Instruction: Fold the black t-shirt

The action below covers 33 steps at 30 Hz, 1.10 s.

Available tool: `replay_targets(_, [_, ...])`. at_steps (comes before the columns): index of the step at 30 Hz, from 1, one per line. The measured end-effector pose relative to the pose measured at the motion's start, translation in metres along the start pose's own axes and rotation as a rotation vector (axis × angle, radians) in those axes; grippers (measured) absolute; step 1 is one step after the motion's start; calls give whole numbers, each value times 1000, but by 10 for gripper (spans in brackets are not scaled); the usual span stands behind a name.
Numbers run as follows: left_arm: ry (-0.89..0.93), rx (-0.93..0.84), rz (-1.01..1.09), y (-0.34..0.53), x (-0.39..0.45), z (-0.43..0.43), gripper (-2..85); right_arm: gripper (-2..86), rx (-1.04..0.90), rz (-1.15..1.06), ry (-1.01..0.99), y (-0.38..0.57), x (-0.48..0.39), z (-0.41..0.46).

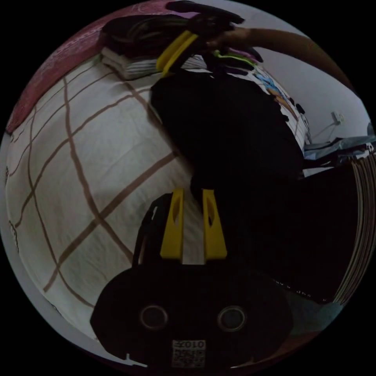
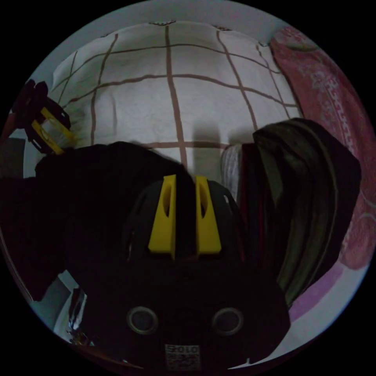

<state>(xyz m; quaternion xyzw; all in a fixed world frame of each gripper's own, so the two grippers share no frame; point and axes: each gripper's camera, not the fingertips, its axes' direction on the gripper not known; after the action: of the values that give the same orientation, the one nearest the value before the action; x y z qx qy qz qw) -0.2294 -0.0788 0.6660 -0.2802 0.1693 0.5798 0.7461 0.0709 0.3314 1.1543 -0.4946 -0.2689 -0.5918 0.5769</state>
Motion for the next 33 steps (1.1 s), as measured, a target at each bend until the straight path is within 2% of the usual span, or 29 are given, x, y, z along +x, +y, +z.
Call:
replay_targets(8, [47, -13, 0, -1, -19, -5, 38, 71, -65, -111, -63, -30, 8, 12])
replay_targets(16, [60, 15, -98, 10, -41, -17, 8, 33, -51, -56, -12, -39, 15, 0])
replay_targets(20, [114, 102, -334, 32, -66, -25, 4, 28, -19, 92, 40, -33, 30, -10])
replay_targets(24, [273, 215, -640, 65, -89, -16, 2, 26, -71, 172, 51, -30, 29, 4])
replay_targets(26, [257, 221, -655, 67, -87, -16, 2, 26, -8, 188, 67, -30, 25, 4])
replay_targets(30, [181, 216, -721, 71, -87, -24, 4, 25, -4, 294, 139, -27, 33, -3])
replay_targets(33, [240, 269, -796, 83, -92, -26, 8, 26, 35, 362, 144, -20, 41, -13])
